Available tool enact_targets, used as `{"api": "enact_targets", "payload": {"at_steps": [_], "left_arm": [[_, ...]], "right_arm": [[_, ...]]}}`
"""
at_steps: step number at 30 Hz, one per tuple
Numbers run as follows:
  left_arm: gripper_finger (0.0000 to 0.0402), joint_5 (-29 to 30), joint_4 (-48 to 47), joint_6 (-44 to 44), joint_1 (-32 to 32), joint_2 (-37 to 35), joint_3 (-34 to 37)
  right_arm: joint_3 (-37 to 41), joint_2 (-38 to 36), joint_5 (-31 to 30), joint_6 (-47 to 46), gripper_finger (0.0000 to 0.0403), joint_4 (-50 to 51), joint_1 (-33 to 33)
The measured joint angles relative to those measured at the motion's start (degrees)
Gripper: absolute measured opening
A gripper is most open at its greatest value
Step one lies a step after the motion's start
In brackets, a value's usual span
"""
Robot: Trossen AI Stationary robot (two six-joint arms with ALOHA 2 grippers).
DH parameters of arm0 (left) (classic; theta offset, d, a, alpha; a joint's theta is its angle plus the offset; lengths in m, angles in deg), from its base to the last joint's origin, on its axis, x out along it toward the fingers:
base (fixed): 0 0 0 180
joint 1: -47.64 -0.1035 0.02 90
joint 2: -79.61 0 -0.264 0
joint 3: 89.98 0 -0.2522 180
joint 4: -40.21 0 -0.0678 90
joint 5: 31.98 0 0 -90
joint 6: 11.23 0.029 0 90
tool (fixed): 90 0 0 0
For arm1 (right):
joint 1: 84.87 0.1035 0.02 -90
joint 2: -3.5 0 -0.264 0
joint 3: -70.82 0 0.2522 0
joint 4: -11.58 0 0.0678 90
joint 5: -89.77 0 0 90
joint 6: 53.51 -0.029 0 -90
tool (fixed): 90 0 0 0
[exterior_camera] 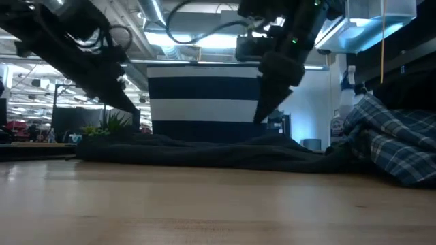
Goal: Fold Laundry from Bin
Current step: Fold the black shorts
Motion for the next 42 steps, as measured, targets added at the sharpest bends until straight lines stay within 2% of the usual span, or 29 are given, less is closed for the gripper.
{"api": "enact_targets", "payload": {"at_steps": [4, 10, 14, 19, 23, 30, 37, 42], "left_arm": [[0.0001, -6.7, 3.0, 0.9, -5.9, 3.6, 0.0], [0.0000, -13.2, 2.6, -2.3, -11.3, 10.4, 0.0], [0.0000, -16.1, 2.6, -4.9, -11.4, 14.3, 0.0], [0.0000, -17.9, 1.7, -9.0, -8.4, 16.8, 0.0], [0.0000, -20.8, 1.7, -15.2, -3.2, 17.2, 0.0], [0.0000, -21.0, 3.8, -26.5, 12.5, 17.2, 0.0], [0.0000, -18.4, 4.4, -37.6, 27.6, 17.2, 0.0], [0.0000, -21.8, 4.6, -39.4, 34.8, 17.0, -0.1]], "right_arm": [[0.0, 0.0, -3.5, -3.9, 0.0001, 6.4, -0.1], [3.3, 0.0, -3.5, -7.4, 0.0001, 8.9, -2.5], [7.7, 0.0, -2.4, -7.9, 0.0001, 6.6, -6.2], [12.3, 0.0, -0.7, -6.7, 0.0000, 1.6, -12.4], [13.7, 0.0, -0.4, -3.8, 0.0000, -3.1, -16.8], [13.8, 0.0, 3.1, 2.0, 0.0000, -13.0, -21.5], [13.8, 0.0, 4.5, 4.9, 0.0000, -18.5, -22.7], [13.8, 0.0, 4.4, 5.9, 0.0000, -19.2, -22.6]]}}
